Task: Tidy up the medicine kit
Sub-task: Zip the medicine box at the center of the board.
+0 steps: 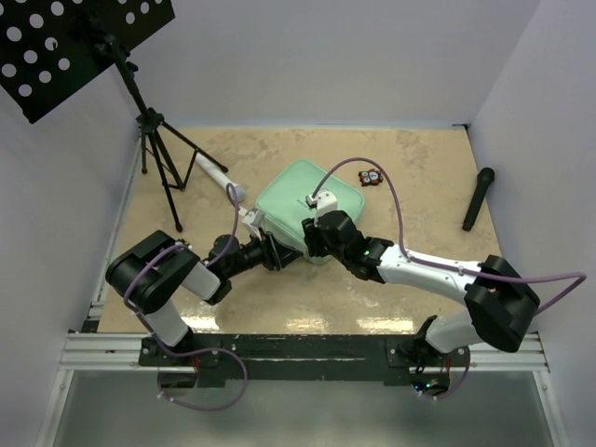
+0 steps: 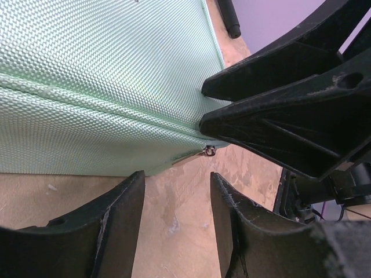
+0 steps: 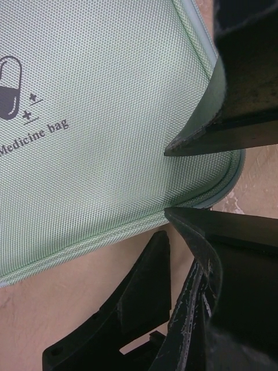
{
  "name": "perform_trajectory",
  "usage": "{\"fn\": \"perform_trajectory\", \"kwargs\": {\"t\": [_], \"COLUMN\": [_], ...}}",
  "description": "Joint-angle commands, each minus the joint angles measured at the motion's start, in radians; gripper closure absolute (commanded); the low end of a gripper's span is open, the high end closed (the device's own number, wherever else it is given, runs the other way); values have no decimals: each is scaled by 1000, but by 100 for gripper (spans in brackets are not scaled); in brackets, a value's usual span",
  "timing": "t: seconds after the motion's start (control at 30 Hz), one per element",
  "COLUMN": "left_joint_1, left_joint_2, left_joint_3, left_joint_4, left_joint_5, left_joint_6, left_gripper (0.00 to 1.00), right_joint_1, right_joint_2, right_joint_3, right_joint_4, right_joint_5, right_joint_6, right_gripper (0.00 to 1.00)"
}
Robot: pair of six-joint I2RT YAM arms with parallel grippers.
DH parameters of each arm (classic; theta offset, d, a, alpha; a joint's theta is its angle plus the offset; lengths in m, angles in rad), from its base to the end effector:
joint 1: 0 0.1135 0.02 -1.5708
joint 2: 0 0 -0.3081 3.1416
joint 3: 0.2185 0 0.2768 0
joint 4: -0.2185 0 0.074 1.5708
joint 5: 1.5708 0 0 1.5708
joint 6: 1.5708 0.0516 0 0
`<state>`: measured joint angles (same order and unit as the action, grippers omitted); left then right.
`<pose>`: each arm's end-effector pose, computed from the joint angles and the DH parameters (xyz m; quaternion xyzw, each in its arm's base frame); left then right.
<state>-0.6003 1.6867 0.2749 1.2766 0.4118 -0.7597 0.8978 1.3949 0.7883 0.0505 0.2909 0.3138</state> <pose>0.2176 -0.1740 0.1459 0.0753 0.7457 -0.5246 0.4038 0.2155 0.2466 0.2469 -0.1815 0.8485 0.1696 0.4673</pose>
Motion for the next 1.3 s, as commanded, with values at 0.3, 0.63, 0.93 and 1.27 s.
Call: {"fn": "perform_trajectory", "kwargs": {"t": [0.3,0.63,0.93,1.27], "left_joint_1": [-3,-16,-29,-58], "left_joint_2": [53,67,73,74], "left_joint_3": [60,73,87,103], "left_joint_4": [621,622,622,622], "left_joint_5": [61,59,55,56], "left_joint_6": [-21,7,10,11], "left_gripper": [42,38,43,48], "right_joint_1": [16,16,16,16], "right_joint_2": [107,128,131,133], "right_joint_3": [11,-15,-31,-29], "right_joint_4": [-55,-3,26,28], "right_joint_5": [-76,-153,-199,-208], "right_joint_6": [105,154,191,203], "right_gripper": [69,71,71,71]}}
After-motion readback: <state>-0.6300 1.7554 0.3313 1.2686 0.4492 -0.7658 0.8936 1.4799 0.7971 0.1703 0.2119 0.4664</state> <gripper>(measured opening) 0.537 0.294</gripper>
